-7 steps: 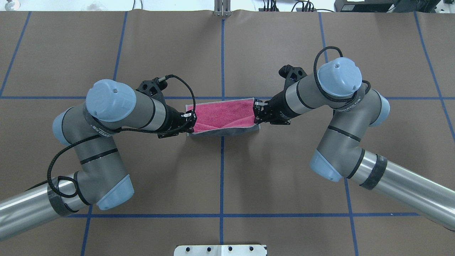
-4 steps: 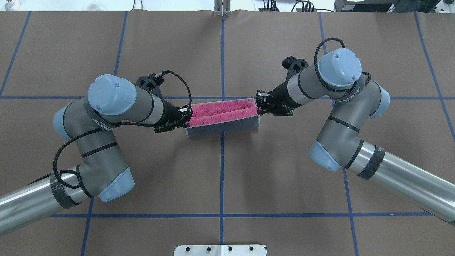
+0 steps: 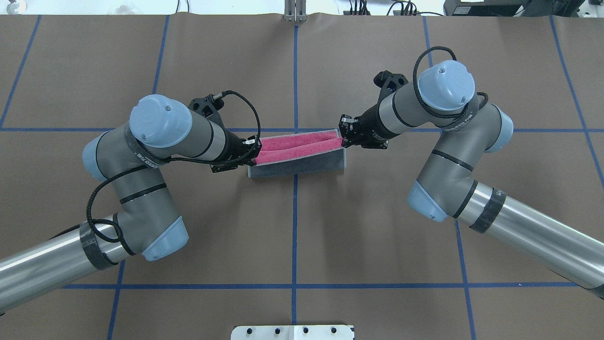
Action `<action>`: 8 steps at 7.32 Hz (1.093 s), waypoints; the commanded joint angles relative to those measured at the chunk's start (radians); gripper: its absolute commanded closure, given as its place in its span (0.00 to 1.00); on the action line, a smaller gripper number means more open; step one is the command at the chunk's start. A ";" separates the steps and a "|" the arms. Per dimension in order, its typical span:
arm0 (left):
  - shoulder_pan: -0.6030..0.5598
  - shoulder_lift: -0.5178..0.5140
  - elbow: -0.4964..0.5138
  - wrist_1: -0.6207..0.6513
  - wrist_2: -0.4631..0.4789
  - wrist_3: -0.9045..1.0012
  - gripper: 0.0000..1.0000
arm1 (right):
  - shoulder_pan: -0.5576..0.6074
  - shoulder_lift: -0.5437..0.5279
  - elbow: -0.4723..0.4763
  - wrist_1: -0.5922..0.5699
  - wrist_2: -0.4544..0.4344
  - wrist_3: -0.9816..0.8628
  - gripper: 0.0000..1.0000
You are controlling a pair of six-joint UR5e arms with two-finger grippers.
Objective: Fold towel twice with both arms
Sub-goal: 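Lift both near corners and fold them over toward the far edge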
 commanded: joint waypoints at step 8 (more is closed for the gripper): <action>-0.028 -0.016 0.101 -0.072 0.003 0.001 1.00 | -0.001 0.048 -0.080 0.002 -0.016 -0.001 1.00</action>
